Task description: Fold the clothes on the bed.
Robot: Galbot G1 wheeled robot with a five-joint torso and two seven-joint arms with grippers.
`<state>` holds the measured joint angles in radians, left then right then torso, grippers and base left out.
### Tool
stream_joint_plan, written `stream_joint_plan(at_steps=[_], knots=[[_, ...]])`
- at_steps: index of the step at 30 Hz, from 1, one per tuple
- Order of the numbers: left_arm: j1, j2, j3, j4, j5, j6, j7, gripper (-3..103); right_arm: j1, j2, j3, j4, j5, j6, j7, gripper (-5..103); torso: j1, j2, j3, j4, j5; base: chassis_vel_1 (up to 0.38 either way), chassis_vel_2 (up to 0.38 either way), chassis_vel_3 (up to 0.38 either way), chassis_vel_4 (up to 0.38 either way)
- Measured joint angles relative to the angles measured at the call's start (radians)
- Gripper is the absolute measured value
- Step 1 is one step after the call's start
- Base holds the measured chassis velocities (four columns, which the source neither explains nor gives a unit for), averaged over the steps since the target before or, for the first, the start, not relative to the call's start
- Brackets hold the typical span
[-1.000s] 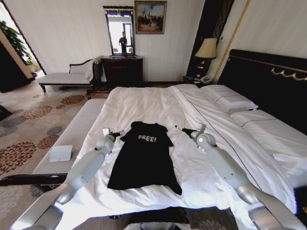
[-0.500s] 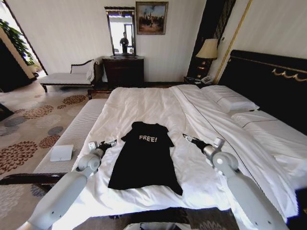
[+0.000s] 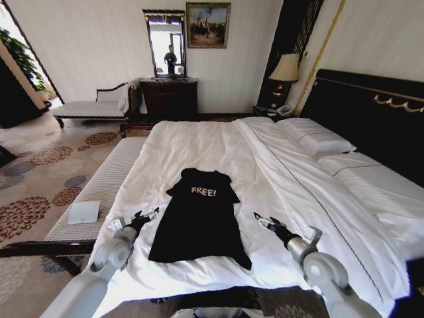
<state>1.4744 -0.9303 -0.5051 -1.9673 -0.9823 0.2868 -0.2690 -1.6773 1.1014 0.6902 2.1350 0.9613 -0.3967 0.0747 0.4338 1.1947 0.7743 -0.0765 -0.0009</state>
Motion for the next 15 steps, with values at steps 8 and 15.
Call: stream_joint_plan(at_steps=[8,15], knots=[[0.152,-0.043,-0.085,-0.071,0.0,-0.013,0.022,100,-0.16,0.092,-0.003,0.032,-0.078,0.03,-0.057,100,0.0,0.0,0.0,-0.0006,0.0001,0.0,0.0,0.0,0.0],[0.317,-0.082,-0.145,-0.138,-0.004,-0.022,0.042,100,-0.245,0.148,-0.021,0.033,-0.145,0.073,-0.095,100,0.0,0.0,0.0,-0.0003,0.0001,0.0,0.0,0.0,0.0]])
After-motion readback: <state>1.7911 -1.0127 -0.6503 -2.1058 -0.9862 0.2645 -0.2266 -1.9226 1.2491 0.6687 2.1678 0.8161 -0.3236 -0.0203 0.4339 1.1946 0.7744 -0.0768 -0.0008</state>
